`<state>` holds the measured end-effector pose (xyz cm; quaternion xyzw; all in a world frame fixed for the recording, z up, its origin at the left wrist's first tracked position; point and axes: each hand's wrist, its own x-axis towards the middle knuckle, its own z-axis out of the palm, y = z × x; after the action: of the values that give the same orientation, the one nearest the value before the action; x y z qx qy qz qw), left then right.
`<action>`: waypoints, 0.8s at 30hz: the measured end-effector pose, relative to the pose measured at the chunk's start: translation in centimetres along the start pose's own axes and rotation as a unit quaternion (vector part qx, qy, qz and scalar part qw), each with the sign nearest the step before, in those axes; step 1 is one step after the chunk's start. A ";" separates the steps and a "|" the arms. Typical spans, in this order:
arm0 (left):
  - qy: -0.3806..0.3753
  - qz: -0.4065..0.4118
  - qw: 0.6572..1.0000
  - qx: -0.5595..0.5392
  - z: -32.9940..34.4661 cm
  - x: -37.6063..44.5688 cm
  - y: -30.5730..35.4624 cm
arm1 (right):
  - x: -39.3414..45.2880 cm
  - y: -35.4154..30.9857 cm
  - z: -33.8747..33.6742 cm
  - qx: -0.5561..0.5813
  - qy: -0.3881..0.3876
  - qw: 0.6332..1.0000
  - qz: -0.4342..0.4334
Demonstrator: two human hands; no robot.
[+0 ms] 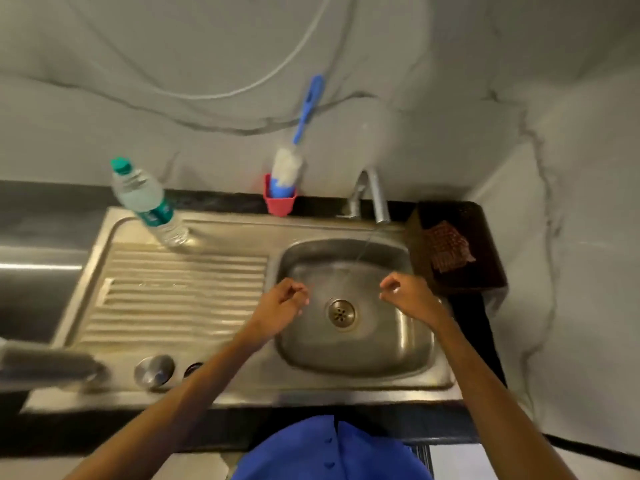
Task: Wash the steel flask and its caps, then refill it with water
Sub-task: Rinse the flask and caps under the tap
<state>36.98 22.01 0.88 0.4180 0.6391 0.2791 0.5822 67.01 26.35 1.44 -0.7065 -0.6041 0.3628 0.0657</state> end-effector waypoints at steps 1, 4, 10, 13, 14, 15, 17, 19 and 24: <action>-0.016 -0.004 1.000 0.025 1.4 2.0 1.1 | 0.3 1.2 -1.0 0.016 0.001 1.000 0.010; -0.028 -0.056 0.998 0.023 5.2 8.1 4.9 | 0.8 3.3 -2.7 0.058 0.002 0.998 0.022; 0.004 -0.107 0.994 0.032 9.3 20.5 8.2 | 1.9 4.6 -3.5 0.114 -0.023 0.993 0.004; 0.002 -0.142 0.988 -0.057 9.3 20.5 10.7 | 2.6 4.5 -3.3 0.131 -0.017 0.991 0.001; 0.009 -0.144 0.986 -0.088 9.4 20.2 11.3 | 2.7 4.5 -3.3 0.136 -0.016 0.991 0.000; 0.021 -0.140 0.982 -0.128 9.4 20.2 11.1 | 2.8 4.6 -3.2 0.141 -0.015 0.990 -0.001; 0.025 -0.129 0.971 -0.198 9.5 19.8 11.0 | 2.9 4.7 -3.0 0.144 -0.014 0.990 -0.007; 0.003 -0.094 0.976 -0.195 9.5 19.1 11.0 | 3.0 4.7 -2.8 0.137 -0.022 0.990 -0.012; -0.065 -0.026 0.988 0.136 9.4 18.6 12.0 | 3.4 4.4 -2.1 0.099 -0.037 0.994 -0.038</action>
<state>49.14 42.66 -0.06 0.4937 0.6429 0.1463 0.5671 71.85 28.95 -0.86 -0.6593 -0.5937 0.4438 0.1262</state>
